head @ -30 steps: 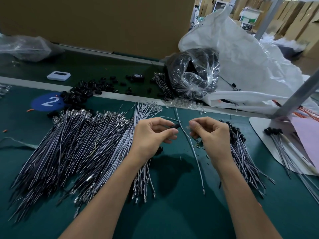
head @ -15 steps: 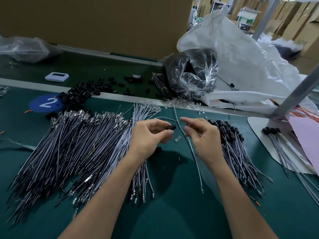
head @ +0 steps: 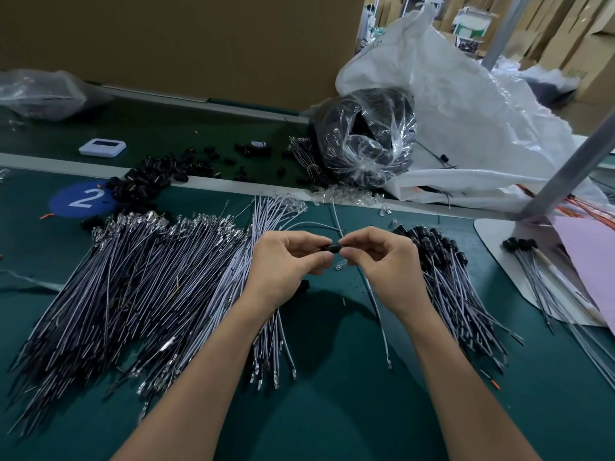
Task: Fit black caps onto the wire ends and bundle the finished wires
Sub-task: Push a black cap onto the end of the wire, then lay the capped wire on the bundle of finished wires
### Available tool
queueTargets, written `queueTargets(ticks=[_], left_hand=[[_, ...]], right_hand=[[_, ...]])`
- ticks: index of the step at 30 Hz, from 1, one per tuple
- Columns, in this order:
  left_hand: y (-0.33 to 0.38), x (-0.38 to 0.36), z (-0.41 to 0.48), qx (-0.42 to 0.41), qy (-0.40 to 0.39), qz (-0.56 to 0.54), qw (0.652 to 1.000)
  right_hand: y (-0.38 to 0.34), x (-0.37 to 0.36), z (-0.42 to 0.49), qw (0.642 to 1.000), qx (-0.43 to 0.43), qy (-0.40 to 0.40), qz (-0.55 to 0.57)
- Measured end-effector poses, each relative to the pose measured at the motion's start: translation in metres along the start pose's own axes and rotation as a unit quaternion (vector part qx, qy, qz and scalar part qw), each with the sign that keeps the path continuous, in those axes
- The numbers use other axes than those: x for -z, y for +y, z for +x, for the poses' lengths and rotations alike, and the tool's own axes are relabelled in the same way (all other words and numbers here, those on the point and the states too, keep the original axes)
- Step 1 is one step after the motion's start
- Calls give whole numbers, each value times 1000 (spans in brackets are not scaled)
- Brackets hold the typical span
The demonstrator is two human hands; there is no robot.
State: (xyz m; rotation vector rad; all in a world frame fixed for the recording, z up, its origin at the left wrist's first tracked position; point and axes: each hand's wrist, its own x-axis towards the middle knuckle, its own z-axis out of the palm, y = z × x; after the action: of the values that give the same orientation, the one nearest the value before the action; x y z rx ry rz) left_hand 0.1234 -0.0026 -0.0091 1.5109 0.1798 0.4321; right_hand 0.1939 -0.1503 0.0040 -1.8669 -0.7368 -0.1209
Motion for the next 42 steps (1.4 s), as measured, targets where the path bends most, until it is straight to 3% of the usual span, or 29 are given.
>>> queueTargets(ticks=[3, 20, 29, 35, 38, 40, 42], left_hand=[[1, 0, -1, 5, -5, -9, 1000], [4, 7, -1, -27, -77, 9, 997], [6, 8, -5, -34, -84, -2, 996], [11, -5, -9, -5, -54, -132, 990], [10, -3, -11, 12, -92, -168, 981], [11, 1, -11, 15, -120, -166, 979], [13, 3, -9, 28, -82, -175, 981]], right_hand=[[0, 1, 0, 1000, 25, 5, -14], [1, 8, -1, 989, -35, -66, 130], [-2, 3, -3, 978, -43, -66, 193], [-9, -3, -3, 967, -19, -36, 251], [-13, -3, -1, 965, -22, -65, 253], [-15, 6, 2, 945, -49, -66, 318], [-20, 24, 2, 897, -81, -67, 429]])
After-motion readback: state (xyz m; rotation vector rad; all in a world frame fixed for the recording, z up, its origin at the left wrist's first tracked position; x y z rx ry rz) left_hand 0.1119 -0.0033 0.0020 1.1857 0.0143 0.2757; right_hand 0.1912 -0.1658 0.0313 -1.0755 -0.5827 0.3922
